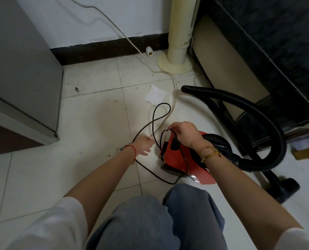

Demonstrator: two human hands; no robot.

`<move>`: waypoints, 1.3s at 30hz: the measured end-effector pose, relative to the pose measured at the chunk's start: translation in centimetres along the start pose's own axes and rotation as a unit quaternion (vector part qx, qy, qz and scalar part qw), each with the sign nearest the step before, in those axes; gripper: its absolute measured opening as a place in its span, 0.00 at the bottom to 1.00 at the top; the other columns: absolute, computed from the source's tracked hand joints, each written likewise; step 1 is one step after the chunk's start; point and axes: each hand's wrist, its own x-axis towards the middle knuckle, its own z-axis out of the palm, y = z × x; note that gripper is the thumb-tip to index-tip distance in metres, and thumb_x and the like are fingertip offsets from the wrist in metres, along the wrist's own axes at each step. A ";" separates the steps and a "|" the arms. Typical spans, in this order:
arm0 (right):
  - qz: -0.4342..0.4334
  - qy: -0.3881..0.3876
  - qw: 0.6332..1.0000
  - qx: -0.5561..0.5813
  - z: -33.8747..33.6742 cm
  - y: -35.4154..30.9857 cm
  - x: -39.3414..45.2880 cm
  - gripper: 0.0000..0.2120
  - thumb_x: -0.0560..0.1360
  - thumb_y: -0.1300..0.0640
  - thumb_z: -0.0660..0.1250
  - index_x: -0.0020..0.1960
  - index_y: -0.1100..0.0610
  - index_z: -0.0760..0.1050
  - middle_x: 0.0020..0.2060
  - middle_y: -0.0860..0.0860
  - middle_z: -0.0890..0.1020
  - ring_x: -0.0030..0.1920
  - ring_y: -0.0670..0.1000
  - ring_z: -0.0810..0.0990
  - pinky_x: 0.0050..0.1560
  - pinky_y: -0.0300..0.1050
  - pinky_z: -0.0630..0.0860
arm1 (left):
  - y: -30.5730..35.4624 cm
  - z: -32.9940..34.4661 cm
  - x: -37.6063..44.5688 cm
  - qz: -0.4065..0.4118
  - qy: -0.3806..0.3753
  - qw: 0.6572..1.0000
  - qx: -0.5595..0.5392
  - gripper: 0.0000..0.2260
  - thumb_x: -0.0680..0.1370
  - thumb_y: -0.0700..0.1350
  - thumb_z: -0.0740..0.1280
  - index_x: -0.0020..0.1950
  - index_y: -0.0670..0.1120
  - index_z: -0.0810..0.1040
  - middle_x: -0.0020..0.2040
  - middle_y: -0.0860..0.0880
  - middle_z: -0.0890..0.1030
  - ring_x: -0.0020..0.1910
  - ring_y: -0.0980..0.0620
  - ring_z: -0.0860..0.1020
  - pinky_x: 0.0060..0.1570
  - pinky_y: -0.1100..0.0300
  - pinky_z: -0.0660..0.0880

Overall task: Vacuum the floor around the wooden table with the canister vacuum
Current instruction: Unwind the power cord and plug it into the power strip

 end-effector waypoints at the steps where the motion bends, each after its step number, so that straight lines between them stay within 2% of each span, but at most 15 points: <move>1: -0.006 -0.006 1.000 -0.014 0.1 0.4 0.1 0.17 0.75 0.63 0.61 0.58 0.49 0.77 0.50 0.52 0.84 0.52 0.56 0.80 0.57 0.50 0.74 | -0.3 0.7 0.9 0.002 0.006 1.000 0.004 0.15 0.81 0.46 0.59 0.64 0.40 0.70 0.57 0.43 0.74 0.53 0.47 0.75 0.51 0.54 0.75; 3: -0.014 -0.018 0.999 -0.038 0.2 1.0 0.0 0.19 0.74 0.64 0.60 0.60 0.48 0.77 0.51 0.52 0.84 0.54 0.56 0.79 0.59 0.52 0.71 | -1.0 1.9 2.6 0.004 0.025 1.000 -0.005 0.19 0.81 0.46 0.59 0.71 0.42 0.65 0.60 0.43 0.74 0.57 0.47 0.75 0.52 0.55 0.75; 5: -0.021 -0.020 0.999 -0.045 0.0 1.6 -0.3 0.20 0.73 0.64 0.59 0.60 0.48 0.77 0.52 0.50 0.83 0.55 0.55 0.78 0.60 0.51 0.70 | -1.3 2.9 4.0 0.010 0.047 0.999 -0.002 0.20 0.81 0.46 0.59 0.73 0.44 0.63 0.57 0.44 0.75 0.53 0.47 0.75 0.50 0.54 0.75; 8: -0.022 0.009 0.999 -0.027 -0.7 2.4 -1.1 0.19 0.74 0.63 0.58 0.59 0.48 0.78 0.51 0.49 0.84 0.54 0.55 0.78 0.59 0.51 0.69 | -1.4 4.2 5.4 0.031 0.079 0.996 0.005 0.10 0.80 0.45 0.59 0.62 0.46 0.71 0.49 0.46 0.75 0.46 0.48 0.74 0.49 0.52 0.75; 11: -0.010 0.049 0.998 -0.049 -1.6 3.3 -2.2 0.16 0.75 0.60 0.58 0.59 0.50 0.77 0.47 0.51 0.83 0.52 0.55 0.76 0.56 0.50 0.67 | -1.2 4.8 6.7 0.036 0.133 0.991 0.000 0.14 0.80 0.43 0.59 0.65 0.41 0.69 0.53 0.43 0.78 0.53 0.42 0.78 0.53 0.53 0.75; 12: -0.003 0.065 0.996 -0.062 -1.8 3.8 -2.5 0.15 0.76 0.59 0.58 0.59 0.51 0.76 0.47 0.50 0.83 0.53 0.55 0.75 0.56 0.49 0.67 | -1.0 4.8 7.2 0.037 0.159 0.986 -0.012 0.14 0.80 0.44 0.58 0.64 0.40 0.71 0.54 0.40 0.79 0.52 0.41 0.78 0.53 0.52 0.76; 14: 0.014 0.084 0.992 -0.094 -2.1 4.4 -3.0 0.13 0.77 0.54 0.60 0.60 0.53 0.75 0.51 0.50 0.81 0.55 0.54 0.73 0.57 0.48 0.67 | -0.3 4.8 7.7 0.038 0.192 0.980 -0.043 0.16 0.81 0.48 0.56 0.54 0.38 0.77 0.49 0.39 0.82 0.46 0.41 0.80 0.46 0.51 0.78; 17: 0.052 0.071 0.991 -0.102 -2.3 4.9 -3.5 0.16 0.77 0.45 0.62 0.56 0.55 0.76 0.50 0.52 0.79 0.53 0.55 0.74 0.55 0.49 0.71 | 1.2 4.7 7.5 0.002 0.144 0.981 -0.130 0.18 0.78 0.54 0.61 0.45 0.40 0.80 0.40 0.44 0.81 0.35 0.46 0.78 0.39 0.55 0.77; 20: 0.079 0.031 0.995 -0.059 -2.5 4.8 -4.2 0.21 0.74 0.36 0.61 0.47 0.55 0.73 0.43 0.51 0.77 0.44 0.53 0.76 0.42 0.46 0.71 | 2.1 4.3 7.6 0.004 0.130 0.984 -0.123 0.17 0.73 0.56 0.68 0.45 0.42 0.80 0.41 0.47 0.81 0.37 0.50 0.76 0.42 0.59 0.75; 23: 0.089 0.010 0.995 -0.034 -2.4 4.7 -5.2 0.21 0.71 0.33 0.62 0.44 0.52 0.73 0.36 0.47 0.76 0.39 0.52 0.76 0.36 0.44 0.68 | 2.9 4.3 6.9 -0.031 0.061 0.978 -0.198 0.08 0.75 0.45 0.68 0.39 0.43 0.75 0.35 0.49 0.76 0.30 0.55 0.71 0.32 0.65 0.71; 25: 0.096 0.004 0.995 -0.028 -2.4 4.6 -5.5 0.22 0.70 0.33 0.63 0.40 0.52 0.73 0.31 0.46 0.75 0.35 0.51 0.75 0.33 0.43 0.67 | 3.0 3.9 6.3 -0.055 0.023 0.971 -0.231 0.06 0.76 0.41 0.66 0.40 0.43 0.74 0.35 0.48 0.75 0.30 0.56 0.72 0.27 0.67 0.74; 28: 0.097 -0.001 0.995 -0.033 -2.6 4.3 -5.6 0.22 0.71 0.34 0.63 0.33 0.53 0.69 0.27 0.47 0.73 0.32 0.51 0.75 0.29 0.42 0.64 | 3.2 3.1 5.1 -0.042 -0.026 0.961 -0.271 0.05 0.76 0.37 0.62 0.41 0.41 0.73 0.36 0.46 0.73 0.33 0.54 0.70 0.28 0.65 0.76; 31: 0.109 0.004 0.993 -0.039 -2.9 4.0 -5.8 0.24 0.70 0.35 0.64 0.33 0.56 0.73 0.28 0.49 0.75 0.33 0.52 0.75 0.31 0.43 0.63 | 4.3 1.9 2.6 0.001 -0.013 0.959 -0.283 0.07 0.78 0.34 0.61 0.41 0.40 0.74 0.30 0.46 0.78 0.33 0.53 0.76 0.35 0.64 0.77; 34: 0.112 0.005 0.992 -0.050 -3.3 4.3 -6.2 0.25 0.69 0.34 0.65 0.36 0.58 0.77 0.29 0.51 0.78 0.34 0.53 0.76 0.30 0.42 0.63 | 4.6 0.5 0.8 0.046 -0.006 0.964 -0.263 0.05 0.78 0.34 0.63 0.43 0.38 0.75 0.34 0.45 0.77 0.26 0.56 0.78 0.30 0.66 0.78; 39: 0.095 0.013 0.994 -0.055 -4.2 5.1 -7.0 0.24 0.67 0.33 0.64 0.36 0.55 0.78 0.31 0.51 0.80 0.36 0.52 0.77 0.32 0.42 0.66 | 3.9 -1.6 -0.3 0.064 0.042 0.946 -0.315 0.05 0.78 0.34 0.63 0.44 0.34 0.75 0.35 0.43 0.77 0.23 0.57 0.78 0.25 0.68 0.74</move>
